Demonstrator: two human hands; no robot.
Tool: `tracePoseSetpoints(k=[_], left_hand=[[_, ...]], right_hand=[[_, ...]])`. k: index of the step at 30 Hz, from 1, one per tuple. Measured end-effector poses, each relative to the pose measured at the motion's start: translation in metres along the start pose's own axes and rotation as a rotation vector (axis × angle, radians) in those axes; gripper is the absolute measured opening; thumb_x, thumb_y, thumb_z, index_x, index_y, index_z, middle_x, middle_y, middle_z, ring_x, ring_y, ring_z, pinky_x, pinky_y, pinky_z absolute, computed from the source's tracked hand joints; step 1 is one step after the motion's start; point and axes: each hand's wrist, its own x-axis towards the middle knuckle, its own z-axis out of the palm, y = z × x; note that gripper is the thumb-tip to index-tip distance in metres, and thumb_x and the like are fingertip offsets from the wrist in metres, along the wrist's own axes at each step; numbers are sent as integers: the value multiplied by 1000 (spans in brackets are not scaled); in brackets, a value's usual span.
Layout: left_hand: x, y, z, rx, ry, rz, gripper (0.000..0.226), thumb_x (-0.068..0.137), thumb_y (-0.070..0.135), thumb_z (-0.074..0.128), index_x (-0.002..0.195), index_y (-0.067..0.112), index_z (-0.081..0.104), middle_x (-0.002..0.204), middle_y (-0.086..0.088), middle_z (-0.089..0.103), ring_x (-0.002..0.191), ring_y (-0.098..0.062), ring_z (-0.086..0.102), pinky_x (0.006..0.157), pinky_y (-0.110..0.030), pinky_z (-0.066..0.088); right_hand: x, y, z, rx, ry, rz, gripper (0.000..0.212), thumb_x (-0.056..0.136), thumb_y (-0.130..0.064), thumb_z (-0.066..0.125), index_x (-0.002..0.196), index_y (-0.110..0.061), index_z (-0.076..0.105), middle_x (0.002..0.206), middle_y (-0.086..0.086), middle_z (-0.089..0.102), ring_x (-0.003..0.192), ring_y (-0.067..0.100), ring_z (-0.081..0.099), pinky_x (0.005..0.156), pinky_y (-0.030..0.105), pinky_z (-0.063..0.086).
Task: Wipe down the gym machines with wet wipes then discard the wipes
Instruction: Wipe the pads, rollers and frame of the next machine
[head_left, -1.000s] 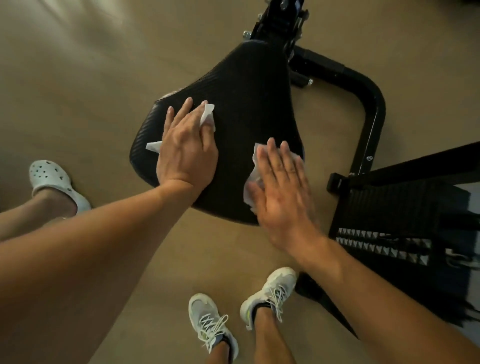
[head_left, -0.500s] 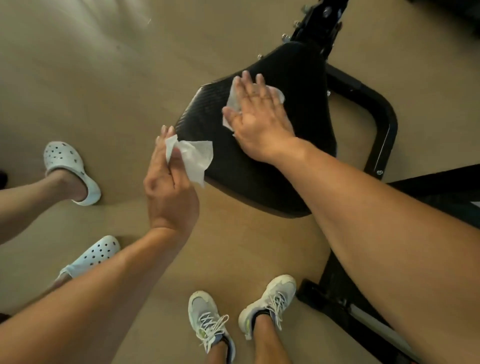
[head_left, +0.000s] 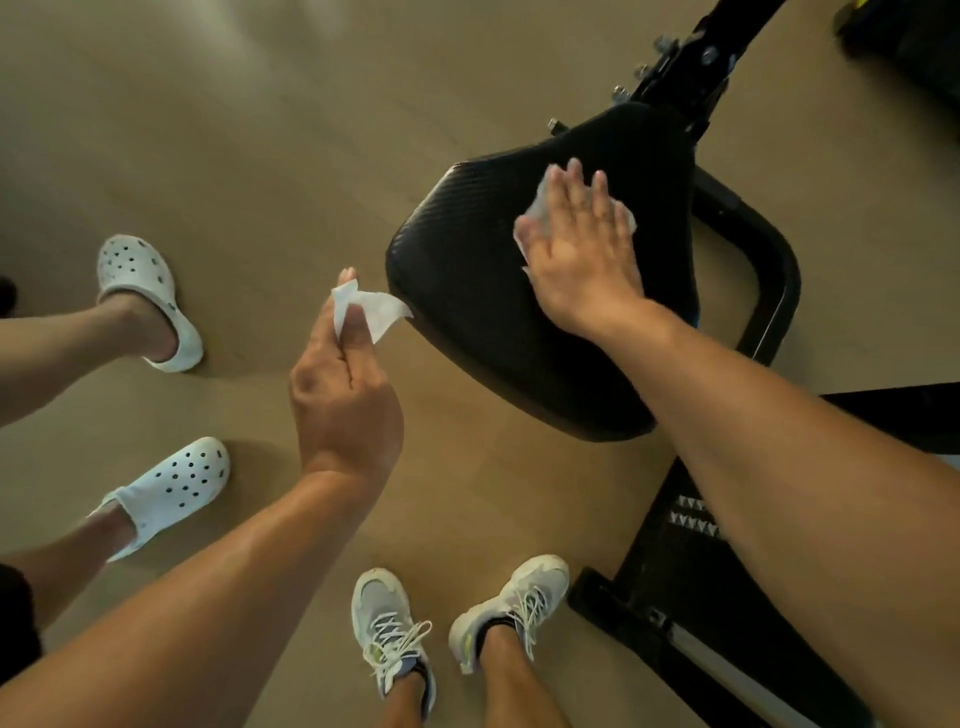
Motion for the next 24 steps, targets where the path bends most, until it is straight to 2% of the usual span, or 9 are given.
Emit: tracePoseSetpoints(k=[3,6,9,12,13,16,19,22,24], left_hand=[[-3,-5,4,-4,41,-5,39,109,31,38,143,26,55,125,15,62,113,2,55,90,-2,37],[-9,-9,7,4,62,-47,39,109,29,38,143,24,55,130,11,63,116,2,56,94,-6,40],[-15,-13,9,30,46,-76,39,109,28,38,145,25,54,129,16,58,111,12,50,89,2,36],[-16,-15,12,-2,40,-61,39,109,32,37,144,27,54,137,11,60,122,3,54,106,-20,43],[-17,-15,13,-9,38,-58,40,109,32,36,144,27,53,134,13,60,119,5,55,105,-19,44],[-22,-16,14,-3,43,-91,38,110,30,36,143,23,55,117,21,62,100,20,55,85,1,37],[-29,-22,12,48,104,-125,39,110,27,37,143,19,56,123,11,64,103,11,53,83,4,32],[-31,-27,9,101,192,-146,38,109,24,40,141,17,58,128,-3,67,112,-9,57,84,-3,32],[-32,-26,7,132,202,-154,38,109,26,40,141,19,58,129,-7,67,115,-18,58,83,-6,33]], right_hand=[[15,-60,5,-29,-49,-238,62,109,-48,13,163,-21,-3,170,-1,-13,155,20,-18,124,38,-13],[-21,-82,23,-84,-36,-459,59,110,-40,18,163,-22,0,171,-1,-9,156,19,-15,126,38,-11],[-68,-49,38,-124,60,-534,64,108,-25,31,163,-17,-2,171,2,-8,157,21,-11,128,41,-2],[-108,2,44,-278,78,-582,75,102,-10,38,163,-15,-4,170,5,-11,157,24,-9,128,44,7],[-113,12,44,-307,63,-575,76,100,-8,39,163,-15,-5,170,5,-12,157,24,-10,128,45,8],[-101,1,40,-315,64,-578,74,101,-10,40,163,-11,0,170,7,-6,157,25,-6,128,44,6],[-63,-46,37,-266,66,-609,68,103,-16,33,162,-9,1,171,8,-4,157,24,-7,128,40,-2],[-29,-89,31,-309,0,-619,65,101,-13,22,163,-10,1,171,8,-7,156,24,-14,127,41,-7],[-26,-94,30,-370,-7,-669,62,102,-13,18,162,-9,6,171,9,-5,156,26,-13,127,41,-7]])
